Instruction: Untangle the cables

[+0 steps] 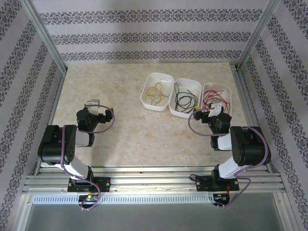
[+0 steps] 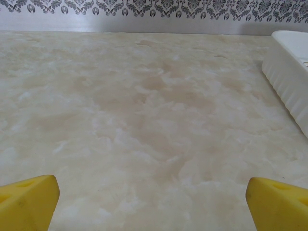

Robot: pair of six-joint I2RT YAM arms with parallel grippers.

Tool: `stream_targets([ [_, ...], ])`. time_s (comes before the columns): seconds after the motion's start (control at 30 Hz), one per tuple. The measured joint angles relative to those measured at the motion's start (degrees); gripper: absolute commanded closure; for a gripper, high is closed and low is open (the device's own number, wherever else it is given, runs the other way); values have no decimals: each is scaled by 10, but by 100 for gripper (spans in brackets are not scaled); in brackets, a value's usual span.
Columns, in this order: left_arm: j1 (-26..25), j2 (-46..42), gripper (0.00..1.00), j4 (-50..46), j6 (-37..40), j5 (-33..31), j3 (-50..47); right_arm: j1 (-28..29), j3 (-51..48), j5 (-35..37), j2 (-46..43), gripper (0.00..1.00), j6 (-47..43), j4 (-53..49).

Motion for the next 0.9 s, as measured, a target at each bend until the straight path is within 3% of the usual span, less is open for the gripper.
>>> stream_targets([
  [0.37,0,0,1,0,0,0,0,1,9,88,0,2,18,-43],
  [0.9,0,0,1,0,0,0,0,1,10,103,-1,2,19,-50],
])
